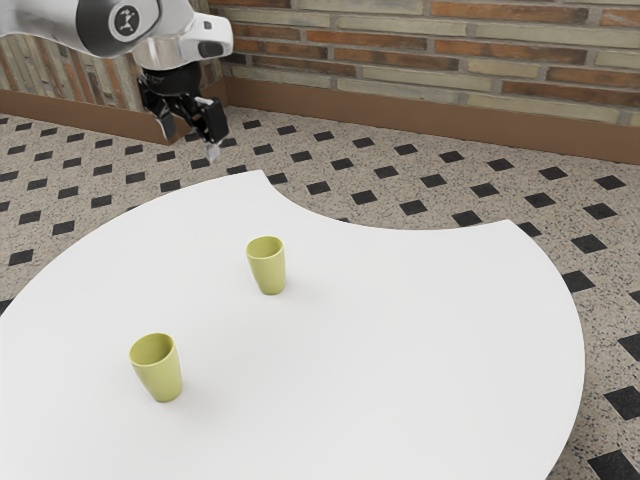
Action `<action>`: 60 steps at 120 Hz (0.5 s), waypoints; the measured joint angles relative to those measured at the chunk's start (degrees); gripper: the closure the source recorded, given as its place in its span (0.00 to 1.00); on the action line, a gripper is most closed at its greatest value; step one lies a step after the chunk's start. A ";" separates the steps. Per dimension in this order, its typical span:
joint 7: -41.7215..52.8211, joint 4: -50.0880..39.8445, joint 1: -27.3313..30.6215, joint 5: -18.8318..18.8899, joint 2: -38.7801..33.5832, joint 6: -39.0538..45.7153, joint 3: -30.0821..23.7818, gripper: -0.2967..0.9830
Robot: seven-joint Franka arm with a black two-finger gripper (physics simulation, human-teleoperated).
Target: Place the right cup onto the left cup
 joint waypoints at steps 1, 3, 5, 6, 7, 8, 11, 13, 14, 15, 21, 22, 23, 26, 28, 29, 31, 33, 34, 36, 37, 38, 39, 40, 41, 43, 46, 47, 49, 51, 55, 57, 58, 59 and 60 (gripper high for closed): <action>0.00 0.00 0.00 0.01 0.00 0.05 0.03 0.23; 0.00 -0.02 -0.02 0.04 0.00 0.13 0.10 0.23; 0.00 -0.04 -0.02 0.07 -0.03 0.21 0.14 0.23; 0.01 -0.06 -0.02 0.08 -0.04 0.24 0.16 0.23; 0.01 -0.08 -0.01 0.09 -0.04 0.28 0.18 0.23; 0.01 -0.13 0.00 0.10 -0.05 0.31 0.20 0.23; 0.01 -0.45 0.04 0.11 -0.08 0.40 0.23 0.23; 0.00 -0.92 0.07 0.12 -0.18 0.46 0.24 0.23; 0.00 -1.21 0.08 0.12 -0.27 0.49 0.25 0.23; -0.01 -1.50 0.10 0.12 -0.36 0.52 0.24 0.23; -0.05 -3.38 0.24 -0.16 -0.68 0.69 0.24 0.23; -0.06 -3.76 0.27 -0.20 -0.73 0.73 0.23 0.23; -0.06 -4.09 0.30 -0.24 -0.78 0.77 0.23 0.23; -0.08 -5.08 0.37 -0.35 -1.02 0.90 0.22 0.23; -0.09 -5.74 0.41 -0.41 -1.18 1.00 0.21 0.23; -0.09 -6.07 0.44 -0.45 -1.25 1.05 0.21 0.23; -0.11 -6.77 0.49 -0.52 -1.37 1.14 0.20 0.23; -0.12 -7.43 0.54 -0.57 -1.45 1.23 0.20 0.23; -0.12 -7.79 0.57 -0.60 -1.48 1.28 0.20 0.23; -0.14 -8.41 0.62 -0.65 -1.55 1.37 0.20 0.23; -0.14 -8.69 0.65 -0.67 -1.58 1.44 0.20 0.23; -0.15 -8.98 0.68 -0.69 -1.61 1.52 0.20 0.23; -0.15 -9.33 0.71 -0.71 -1.66 1.61 0.20 0.23; -0.16 -9.73 0.73 -0.73 -1.75 1.70 0.20 0.23; -0.17 -10.18 0.75 -0.75 -1.87 1.81 0.20 0.23; -0.20 -11.31 0.80 -0.78 -2.17 2.13 0.17 0.23; -0.29 -13.03 0.87 -0.82 -2.62 2.67 0.17 0.23; -0.34 -13.61 0.89 -0.83 -2.78 2.85 0.17 0.23; -0.46 -14.80 0.96 -0.85 -3.06 3.22 0.18 0.23; -0.63 -16.03 1.07 -0.87 -3.33 3.57 0.16 0.23; -1.03 -18.18 1.39 -0.91 -3.72 4.25 0.14 0.23; -1.26 -19.21 1.58 -0.96 -3.89 4.61 0.13 0.23; -1.38 -19.80 1.68 -0.99 -4.02 4.80 0.13 0.23; -1.51 -20.40 1.77 -1.03 -4.13 4.99 0.12 0.23; -1.63 -20.92 1.87 -1.07 -4.23 5.17 0.12 0.23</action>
